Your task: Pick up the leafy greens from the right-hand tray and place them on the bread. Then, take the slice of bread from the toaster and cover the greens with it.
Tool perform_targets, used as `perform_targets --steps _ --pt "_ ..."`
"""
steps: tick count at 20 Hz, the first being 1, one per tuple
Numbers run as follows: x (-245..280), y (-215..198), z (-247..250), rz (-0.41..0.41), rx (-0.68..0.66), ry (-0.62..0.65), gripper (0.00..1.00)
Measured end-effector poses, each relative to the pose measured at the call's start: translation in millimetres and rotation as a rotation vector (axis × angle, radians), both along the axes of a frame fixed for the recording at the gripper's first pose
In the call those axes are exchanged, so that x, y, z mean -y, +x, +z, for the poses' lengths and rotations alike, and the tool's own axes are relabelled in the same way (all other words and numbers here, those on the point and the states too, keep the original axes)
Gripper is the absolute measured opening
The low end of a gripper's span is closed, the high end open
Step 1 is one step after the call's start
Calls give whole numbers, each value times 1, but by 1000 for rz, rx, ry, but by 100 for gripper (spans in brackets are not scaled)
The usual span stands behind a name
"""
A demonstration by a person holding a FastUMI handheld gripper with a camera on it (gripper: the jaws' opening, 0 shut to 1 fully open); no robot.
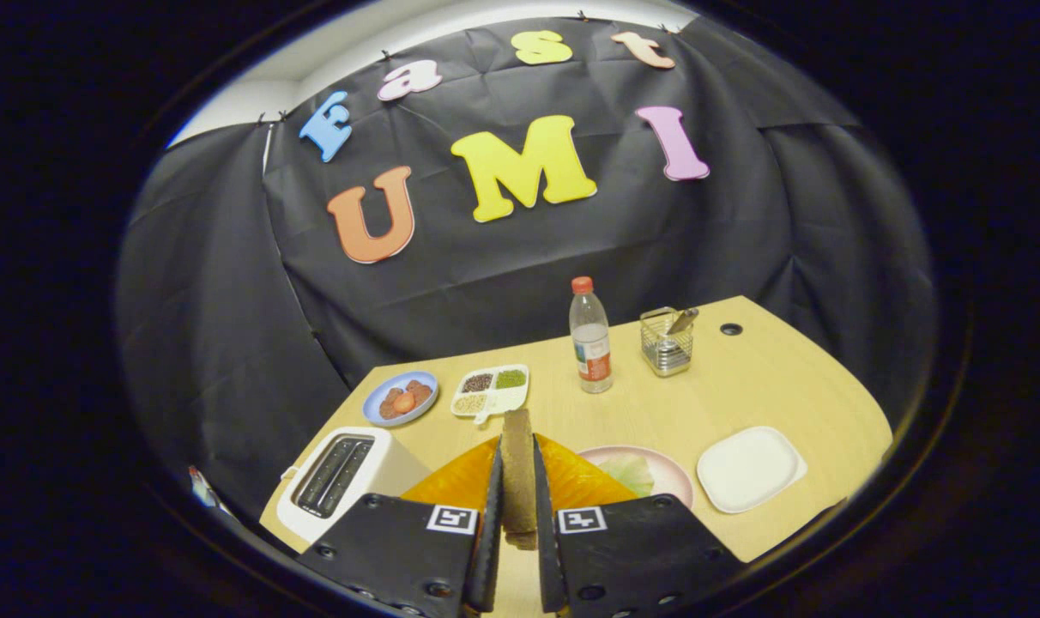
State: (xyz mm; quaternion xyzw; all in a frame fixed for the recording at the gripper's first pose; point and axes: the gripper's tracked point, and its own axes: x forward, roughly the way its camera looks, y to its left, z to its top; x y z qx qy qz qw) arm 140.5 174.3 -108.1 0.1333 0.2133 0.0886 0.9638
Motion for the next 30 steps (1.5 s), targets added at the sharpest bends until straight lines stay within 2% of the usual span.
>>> perform_targets --steps 8,12,14,17,19,20,21,22,24,30 --pt "10 26 -59 9 -91 155 20" --pt "34 35 -88 -18 -122 161 20" --pt "52 38 -100 -63 -127 127 20" --pt "59 37 -106 -63 -103 109 21" --pt "65 40 -117 -68 -101 57 26" --pt "70 40 -122 -73 -108 35 35" --pt "74 41 -126 -87 -112 19 35" --pt "77 43 -129 -97 -111 9 44" --pt "81 43 -135 -111 -114 -11 54" --pt "87 31 -101 -122 -1 -68 86"
